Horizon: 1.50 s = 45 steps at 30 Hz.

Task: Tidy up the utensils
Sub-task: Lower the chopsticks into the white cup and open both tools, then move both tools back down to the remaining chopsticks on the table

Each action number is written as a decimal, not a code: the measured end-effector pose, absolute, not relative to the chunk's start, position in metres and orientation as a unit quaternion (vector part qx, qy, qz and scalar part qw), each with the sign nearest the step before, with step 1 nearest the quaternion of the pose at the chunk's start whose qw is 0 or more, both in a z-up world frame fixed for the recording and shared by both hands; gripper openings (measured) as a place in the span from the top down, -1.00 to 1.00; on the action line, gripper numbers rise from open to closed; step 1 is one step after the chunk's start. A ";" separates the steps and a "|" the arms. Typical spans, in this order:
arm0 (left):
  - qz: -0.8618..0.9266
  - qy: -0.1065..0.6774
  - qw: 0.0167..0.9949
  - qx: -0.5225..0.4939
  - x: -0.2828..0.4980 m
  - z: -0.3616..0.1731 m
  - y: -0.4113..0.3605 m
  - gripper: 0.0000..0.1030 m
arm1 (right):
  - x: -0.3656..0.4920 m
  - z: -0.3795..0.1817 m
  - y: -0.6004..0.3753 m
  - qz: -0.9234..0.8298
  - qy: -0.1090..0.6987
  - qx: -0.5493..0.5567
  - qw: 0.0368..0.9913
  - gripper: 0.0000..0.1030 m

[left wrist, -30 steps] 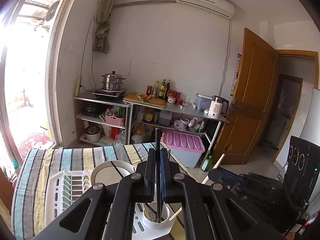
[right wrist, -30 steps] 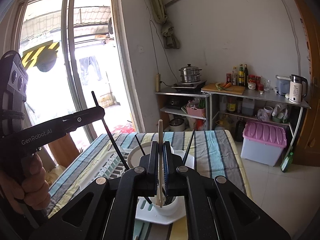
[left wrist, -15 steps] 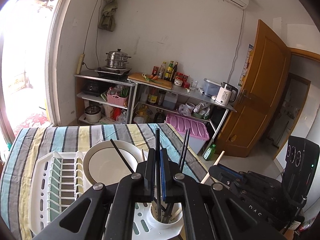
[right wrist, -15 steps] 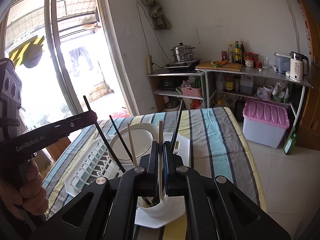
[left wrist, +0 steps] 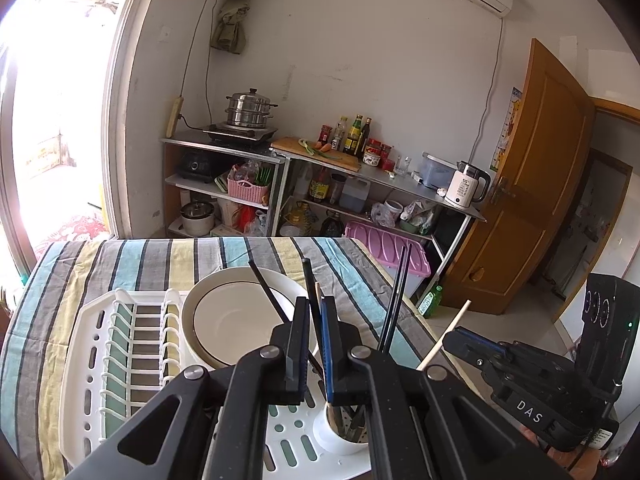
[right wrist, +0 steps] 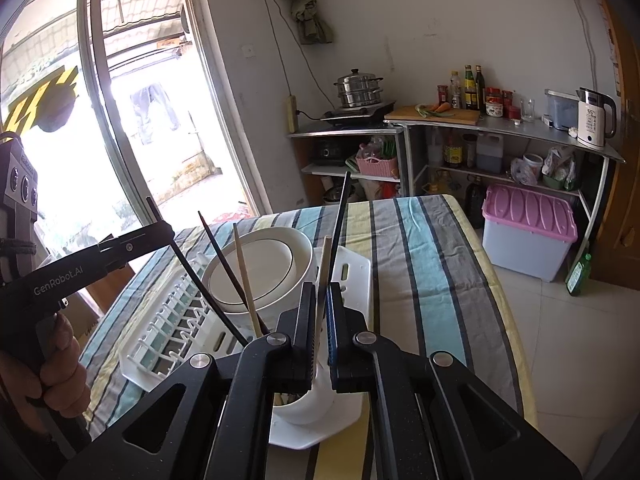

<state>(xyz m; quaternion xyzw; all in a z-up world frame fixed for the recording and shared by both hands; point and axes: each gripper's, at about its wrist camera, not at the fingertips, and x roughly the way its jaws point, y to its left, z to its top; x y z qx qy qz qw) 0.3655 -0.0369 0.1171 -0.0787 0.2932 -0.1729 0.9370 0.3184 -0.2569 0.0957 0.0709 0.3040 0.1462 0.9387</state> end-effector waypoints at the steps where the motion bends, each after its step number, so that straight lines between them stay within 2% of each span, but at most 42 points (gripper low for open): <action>1: -0.171 0.290 0.938 -0.077 0.363 0.118 -0.036 0.90 | 0.316 0.096 -0.258 0.144 0.302 0.069 0.940 0.79; 2: -0.170 0.288 0.939 -0.076 0.361 0.118 -0.036 0.90 | 0.316 0.096 -0.258 0.145 0.301 0.069 0.940 0.73; 8: -0.163 0.279 0.943 -0.075 0.336 0.119 -0.029 0.90 | 0.298 0.098 -0.260 0.139 0.291 0.061 0.944 0.69; 26: -0.142 0.264 0.954 -0.034 0.184 0.093 -0.015 0.89 | 0.173 0.092 -0.241 0.146 0.256 0.026 0.955 0.66; 37: -0.129 0.291 0.948 -0.020 0.123 0.057 -0.007 0.89 | 0.117 0.072 -0.230 0.156 0.263 0.015 0.952 0.66; 45: -0.132 0.312 0.940 -0.026 0.110 0.039 -0.004 0.89 | 0.110 0.061 -0.224 0.168 0.276 0.014 0.946 0.66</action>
